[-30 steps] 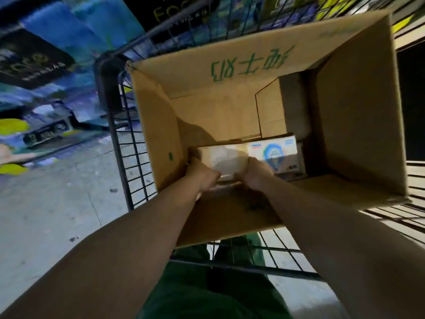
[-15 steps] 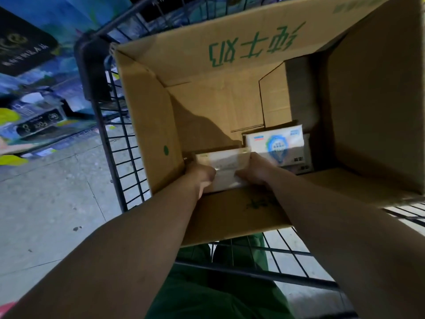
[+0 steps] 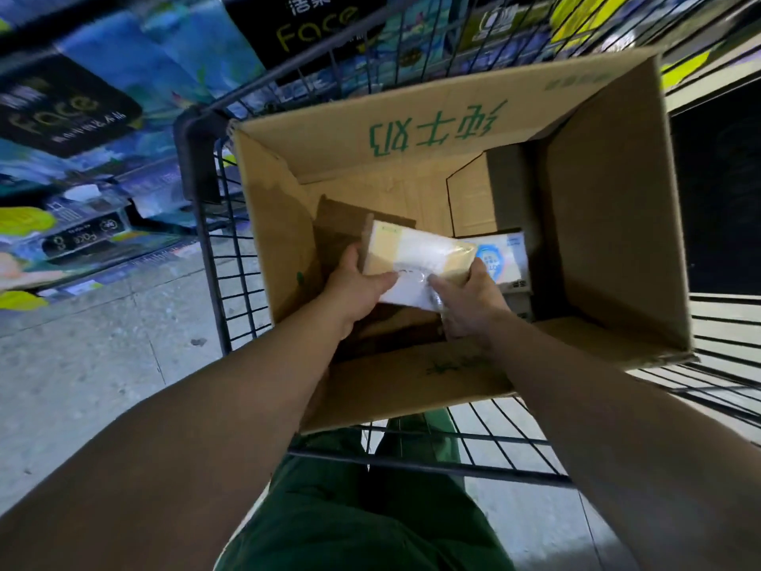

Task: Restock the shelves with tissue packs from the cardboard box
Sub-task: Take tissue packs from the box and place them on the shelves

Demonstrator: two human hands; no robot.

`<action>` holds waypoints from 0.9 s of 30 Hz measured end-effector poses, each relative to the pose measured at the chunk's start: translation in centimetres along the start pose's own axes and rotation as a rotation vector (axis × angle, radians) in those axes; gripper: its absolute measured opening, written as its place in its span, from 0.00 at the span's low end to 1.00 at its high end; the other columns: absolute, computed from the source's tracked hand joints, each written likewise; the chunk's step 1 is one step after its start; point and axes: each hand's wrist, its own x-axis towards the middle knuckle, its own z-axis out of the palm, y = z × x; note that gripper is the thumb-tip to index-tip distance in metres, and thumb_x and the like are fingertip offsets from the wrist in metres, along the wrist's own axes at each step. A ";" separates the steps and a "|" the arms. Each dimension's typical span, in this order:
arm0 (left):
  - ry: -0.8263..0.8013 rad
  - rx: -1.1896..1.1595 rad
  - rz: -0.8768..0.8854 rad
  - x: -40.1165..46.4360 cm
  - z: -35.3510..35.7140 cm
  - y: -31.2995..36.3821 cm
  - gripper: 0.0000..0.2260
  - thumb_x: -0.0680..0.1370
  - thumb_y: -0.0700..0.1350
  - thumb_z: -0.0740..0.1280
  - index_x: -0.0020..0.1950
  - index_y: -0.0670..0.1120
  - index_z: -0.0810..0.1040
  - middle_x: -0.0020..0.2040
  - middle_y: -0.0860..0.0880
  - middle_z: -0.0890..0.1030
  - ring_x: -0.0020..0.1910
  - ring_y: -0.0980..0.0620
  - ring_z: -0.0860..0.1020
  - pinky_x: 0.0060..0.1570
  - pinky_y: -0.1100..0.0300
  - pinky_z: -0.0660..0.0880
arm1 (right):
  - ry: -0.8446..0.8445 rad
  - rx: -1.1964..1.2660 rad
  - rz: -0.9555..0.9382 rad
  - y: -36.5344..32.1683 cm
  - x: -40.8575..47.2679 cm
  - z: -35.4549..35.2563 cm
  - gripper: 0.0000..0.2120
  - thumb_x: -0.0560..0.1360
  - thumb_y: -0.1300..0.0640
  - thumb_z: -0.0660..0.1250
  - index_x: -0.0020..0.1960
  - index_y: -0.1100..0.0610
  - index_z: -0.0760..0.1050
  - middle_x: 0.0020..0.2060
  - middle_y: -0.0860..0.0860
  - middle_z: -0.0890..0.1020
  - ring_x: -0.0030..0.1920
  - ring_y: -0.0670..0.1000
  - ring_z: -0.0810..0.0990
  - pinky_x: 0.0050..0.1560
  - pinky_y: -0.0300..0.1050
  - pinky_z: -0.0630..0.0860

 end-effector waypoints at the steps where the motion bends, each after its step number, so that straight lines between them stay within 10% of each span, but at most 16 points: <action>1: 0.003 0.009 0.043 -0.6 -0.1 0.6 0.33 0.77 0.46 0.69 0.77 0.53 0.56 0.72 0.50 0.68 0.69 0.46 0.68 0.64 0.52 0.69 | 0.029 0.040 -0.032 -0.4 -0.6 -0.7 0.26 0.77 0.50 0.67 0.71 0.56 0.62 0.53 0.49 0.71 0.51 0.49 0.71 0.31 0.33 0.67; 5: 0.040 -0.047 0.197 -4.2 -0.8 3.3 0.36 0.70 0.50 0.74 0.75 0.53 0.62 0.67 0.51 0.75 0.63 0.49 0.75 0.63 0.49 0.73 | 0.113 0.107 -0.185 -2.9 -3.4 -3.1 0.26 0.76 0.50 0.69 0.69 0.56 0.65 0.51 0.48 0.78 0.56 0.52 0.79 0.53 0.41 0.73; 15: 0.162 -0.130 0.424 -14.6 -11.8 7.2 0.28 0.73 0.50 0.73 0.70 0.48 0.67 0.61 0.48 0.78 0.56 0.48 0.78 0.57 0.49 0.77 | -0.060 0.092 -0.564 -17.1 -13.6 -3.0 0.25 0.72 0.56 0.72 0.66 0.52 0.68 0.55 0.52 0.80 0.55 0.49 0.80 0.56 0.49 0.78; 27: 0.506 -0.442 0.608 -27.3 -42.8 -13.8 0.17 0.74 0.41 0.72 0.60 0.47 0.72 0.60 0.49 0.79 0.56 0.49 0.78 0.60 0.51 0.74 | -0.303 -0.144 -0.950 -29.3 -30.0 30.0 0.35 0.74 0.56 0.71 0.76 0.50 0.57 0.66 0.48 0.74 0.60 0.50 0.77 0.62 0.57 0.75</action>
